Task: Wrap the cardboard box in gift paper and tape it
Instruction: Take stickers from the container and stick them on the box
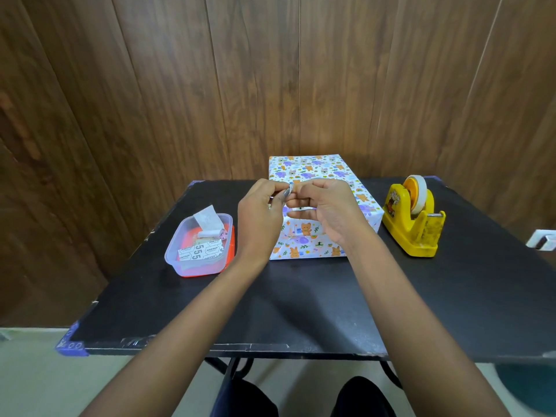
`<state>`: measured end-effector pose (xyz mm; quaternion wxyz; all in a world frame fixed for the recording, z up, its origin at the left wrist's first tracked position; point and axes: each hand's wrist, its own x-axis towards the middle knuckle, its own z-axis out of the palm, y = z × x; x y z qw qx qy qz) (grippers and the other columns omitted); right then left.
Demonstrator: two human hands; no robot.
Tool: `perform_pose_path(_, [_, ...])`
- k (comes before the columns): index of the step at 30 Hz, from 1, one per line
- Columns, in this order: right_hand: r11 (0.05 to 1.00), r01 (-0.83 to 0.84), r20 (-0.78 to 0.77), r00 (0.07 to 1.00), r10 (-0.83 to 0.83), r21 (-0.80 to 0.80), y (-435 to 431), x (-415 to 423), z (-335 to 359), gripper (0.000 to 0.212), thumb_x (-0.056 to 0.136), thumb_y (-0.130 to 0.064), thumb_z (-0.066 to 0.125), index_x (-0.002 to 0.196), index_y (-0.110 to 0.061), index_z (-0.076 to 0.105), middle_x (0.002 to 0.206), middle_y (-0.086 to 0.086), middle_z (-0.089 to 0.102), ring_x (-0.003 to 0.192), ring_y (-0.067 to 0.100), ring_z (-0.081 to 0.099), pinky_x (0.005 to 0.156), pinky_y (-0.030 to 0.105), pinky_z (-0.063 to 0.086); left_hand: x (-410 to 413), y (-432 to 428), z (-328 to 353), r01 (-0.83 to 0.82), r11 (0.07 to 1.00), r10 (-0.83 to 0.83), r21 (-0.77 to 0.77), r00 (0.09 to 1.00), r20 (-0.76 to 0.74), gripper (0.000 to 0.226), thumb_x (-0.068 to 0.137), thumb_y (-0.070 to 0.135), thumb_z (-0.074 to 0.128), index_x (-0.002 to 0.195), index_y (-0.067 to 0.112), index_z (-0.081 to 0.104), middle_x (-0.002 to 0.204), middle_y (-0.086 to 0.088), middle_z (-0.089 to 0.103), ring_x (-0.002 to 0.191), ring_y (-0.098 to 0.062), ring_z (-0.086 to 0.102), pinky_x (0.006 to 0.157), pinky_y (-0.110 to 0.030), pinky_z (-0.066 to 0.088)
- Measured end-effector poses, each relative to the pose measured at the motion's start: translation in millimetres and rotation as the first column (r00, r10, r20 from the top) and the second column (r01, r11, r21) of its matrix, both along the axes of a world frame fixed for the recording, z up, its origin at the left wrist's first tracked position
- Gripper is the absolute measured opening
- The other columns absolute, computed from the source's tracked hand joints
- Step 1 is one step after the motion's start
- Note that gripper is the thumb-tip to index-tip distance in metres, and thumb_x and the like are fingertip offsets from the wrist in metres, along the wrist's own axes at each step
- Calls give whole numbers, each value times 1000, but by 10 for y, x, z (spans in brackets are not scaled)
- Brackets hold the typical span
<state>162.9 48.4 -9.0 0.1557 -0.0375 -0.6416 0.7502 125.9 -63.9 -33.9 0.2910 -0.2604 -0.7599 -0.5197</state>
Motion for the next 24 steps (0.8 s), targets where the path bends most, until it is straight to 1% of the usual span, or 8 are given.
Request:
perform_pose_path(2, [1000,-17,-8,1000,17,-24,7,14,6,14,88,0,58,76,-1,66,70,10,66,62,15,65,63,31,58,-2,1,8,2,1000,-2,0,1000,-13,13,88,3,58,91,3,70,88,-5,66,81,-12,59,71,-19,44])
perform_pose_path(4, [1000,-20,-15,1000,20,1,4,17,8,12,88,-2,60,78,-1,66,71,10,66,63,14,66,65,31,58,-7,4,10,3,1000,-3,-2,1000,-14,13,87,3,58,91,3,70,88,-5,66,81,-13,60,71,-22,45])
perform_pose_path(12, [997,28,-4,1000,-28,78,-18,13,-9,15,90,-2,58,77,-3,66,70,10,67,62,15,66,66,31,58,-1,-6,4,2,1000,-2,-9,1000,2,15,88,2,56,92,2,71,88,-6,68,80,-11,59,68,-12,41])
perform_pose_path(16, [986,70,5,997,-72,148,-34,1,-19,17,89,-1,57,74,-3,65,70,10,67,60,13,65,59,27,58,16,6,8,-8,1000,9,-16,1000,23,13,88,7,59,89,2,71,86,-6,68,79,-13,59,68,-16,42])
perform_pose_path(19, [975,97,7,995,-101,200,-51,1,-27,21,88,0,57,69,-5,64,69,9,66,58,12,65,55,26,57,31,33,34,-27,999,27,-19,998,50,12,87,8,60,83,2,69,81,-6,68,75,-14,59,64,-15,40])
perform_pose_path(22, [967,110,8,993,-115,229,-62,34,-24,20,87,0,56,68,-3,60,64,8,65,55,11,63,53,25,56,39,53,44,-45,998,49,-45,996,75,13,86,7,59,77,1,66,74,-7,66,70,-16,58,60,-18,41])
perform_pose_path(24, [965,122,13,992,-128,232,-56,70,-15,19,86,0,56,67,-3,58,61,6,63,52,10,61,51,25,56,55,56,33,-71,994,77,-85,995,64,13,86,9,58,76,2,64,72,-6,65,68,-16,57,60,-22,41])
